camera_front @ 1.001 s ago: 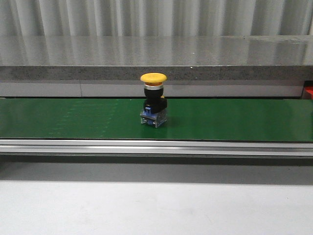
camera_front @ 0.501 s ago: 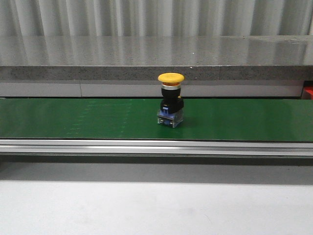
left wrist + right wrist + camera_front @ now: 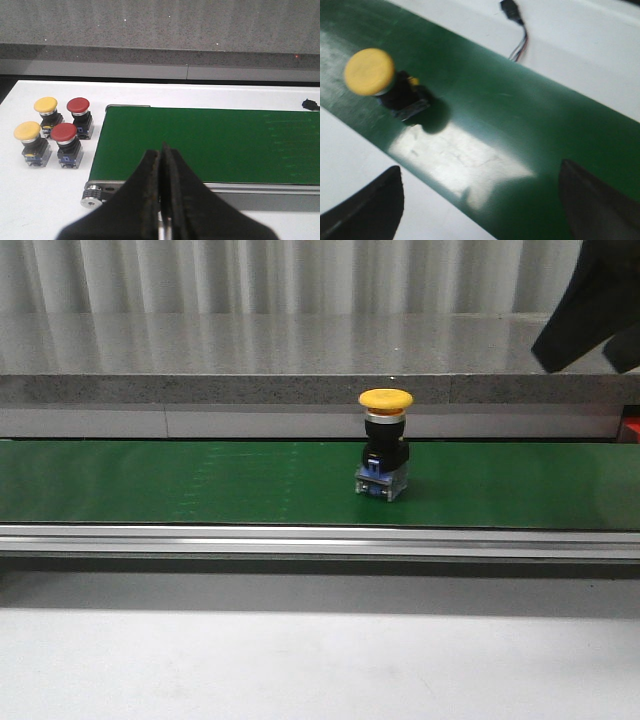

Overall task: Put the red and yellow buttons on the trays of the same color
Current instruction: 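Open the right gripper and raise it back toward the belt, then lower the right gripper onto the yellow button on the belt and grasp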

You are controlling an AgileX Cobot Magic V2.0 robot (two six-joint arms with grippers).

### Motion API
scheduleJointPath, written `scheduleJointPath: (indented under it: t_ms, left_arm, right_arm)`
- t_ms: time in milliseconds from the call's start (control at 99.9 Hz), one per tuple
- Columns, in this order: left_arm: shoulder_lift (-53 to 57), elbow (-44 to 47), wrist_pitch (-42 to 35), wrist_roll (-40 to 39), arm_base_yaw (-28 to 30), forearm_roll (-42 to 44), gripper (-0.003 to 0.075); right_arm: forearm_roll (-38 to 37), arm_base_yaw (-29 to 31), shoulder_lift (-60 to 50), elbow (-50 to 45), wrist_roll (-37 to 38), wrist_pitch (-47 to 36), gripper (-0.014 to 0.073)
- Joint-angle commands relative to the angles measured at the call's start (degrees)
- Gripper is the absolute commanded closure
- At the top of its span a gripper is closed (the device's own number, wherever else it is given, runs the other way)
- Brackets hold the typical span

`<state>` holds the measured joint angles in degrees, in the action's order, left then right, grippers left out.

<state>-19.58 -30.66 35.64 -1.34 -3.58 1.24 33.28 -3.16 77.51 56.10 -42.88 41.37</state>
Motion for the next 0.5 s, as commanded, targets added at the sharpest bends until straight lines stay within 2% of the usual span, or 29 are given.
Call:
scheduleJointPath:
  t_ms: [0,280,491]
  left_arm:
    - [-0.3,-1.6,-4.4,-0.1,-0.4,-0.5,0.0741]
    - [-0.3,-1.6,-4.4,-0.1,-0.4,-0.5,0.0741]
    - [-0.3,-1.6,-4.4,-0.1,-0.4,-0.5,0.0741]
  right_arm:
    - [1.4,-2.7,0.1,1.2,-1.6,-1.2,-0.0029]
    - [1.5,-9.2,6.0,1.3,-1.6,-10.4,-0.0029]
    - [1.5,-12.7,8.9,1.3,-1.6,-13.9,-0.0029]
